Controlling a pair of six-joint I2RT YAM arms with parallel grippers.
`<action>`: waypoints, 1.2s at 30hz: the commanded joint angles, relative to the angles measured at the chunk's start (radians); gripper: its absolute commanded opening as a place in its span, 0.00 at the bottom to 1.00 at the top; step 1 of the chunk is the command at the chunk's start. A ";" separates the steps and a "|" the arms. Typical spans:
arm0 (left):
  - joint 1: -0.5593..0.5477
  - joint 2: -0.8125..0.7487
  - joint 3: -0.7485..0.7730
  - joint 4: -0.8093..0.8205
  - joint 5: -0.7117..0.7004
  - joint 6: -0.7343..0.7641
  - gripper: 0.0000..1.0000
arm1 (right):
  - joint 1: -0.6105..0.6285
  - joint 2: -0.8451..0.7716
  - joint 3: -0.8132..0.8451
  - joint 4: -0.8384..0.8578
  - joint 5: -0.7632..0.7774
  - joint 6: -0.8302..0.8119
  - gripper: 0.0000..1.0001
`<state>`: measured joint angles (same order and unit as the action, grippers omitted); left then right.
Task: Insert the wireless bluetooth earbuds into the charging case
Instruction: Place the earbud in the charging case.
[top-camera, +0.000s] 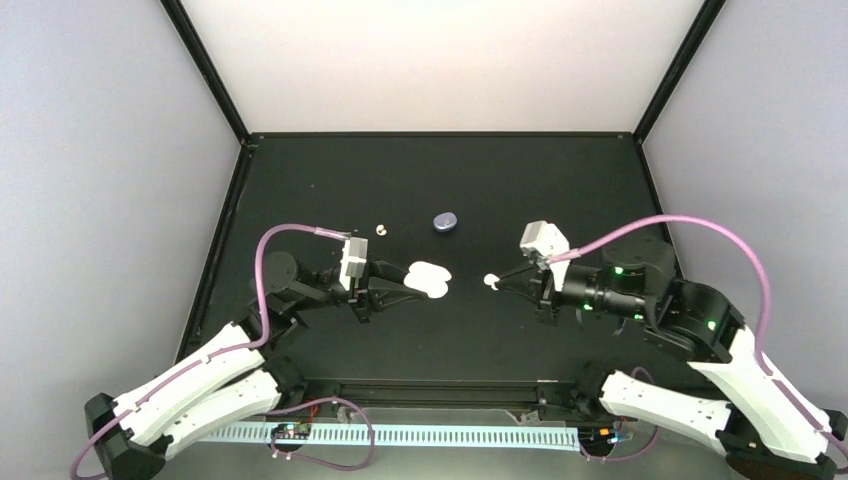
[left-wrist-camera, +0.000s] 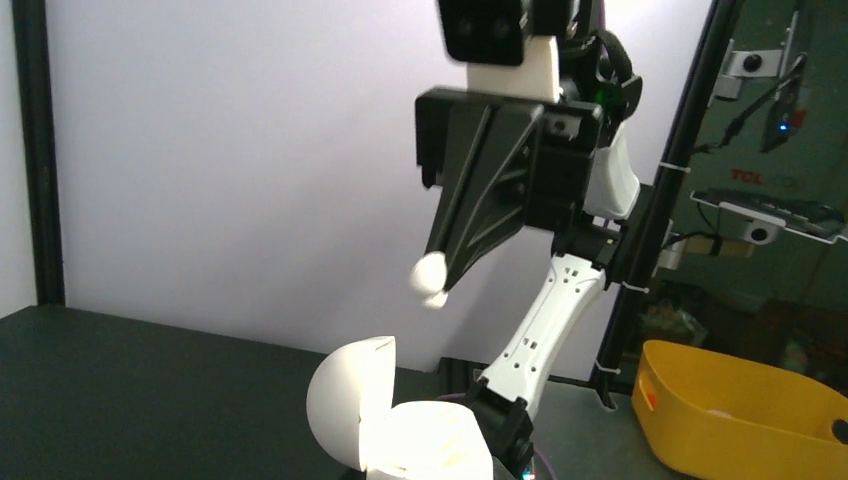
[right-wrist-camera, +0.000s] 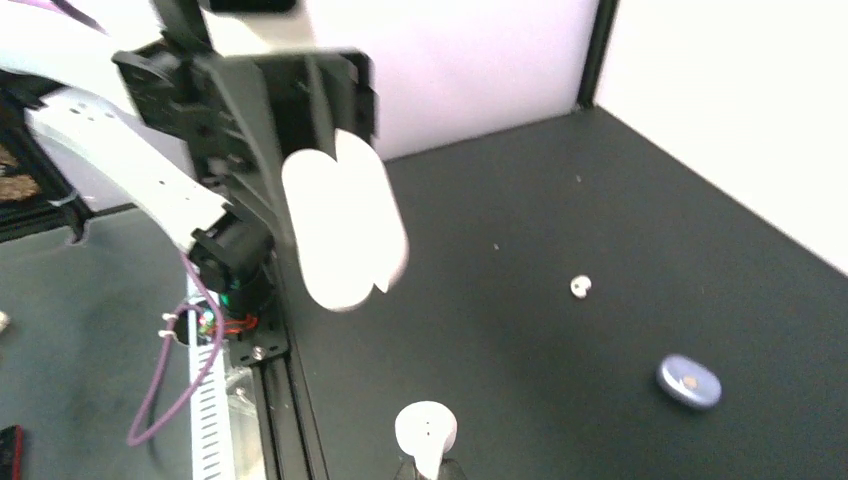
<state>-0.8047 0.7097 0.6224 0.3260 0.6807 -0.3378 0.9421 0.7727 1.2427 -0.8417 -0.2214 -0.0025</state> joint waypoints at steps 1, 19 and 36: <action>-0.005 0.041 0.058 0.072 0.073 0.019 0.02 | 0.004 0.024 0.122 -0.078 -0.129 -0.111 0.01; -0.012 -0.002 0.052 -0.003 0.055 0.089 0.01 | 0.234 0.299 0.376 -0.118 -0.140 -0.195 0.01; -0.015 -0.099 -0.065 0.105 0.103 0.191 0.02 | 0.368 0.345 0.423 -0.193 0.048 -0.221 0.01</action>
<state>-0.8139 0.6167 0.5598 0.3698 0.7303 -0.1959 1.2301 1.0943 1.6405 -1.0008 -0.3073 -0.2043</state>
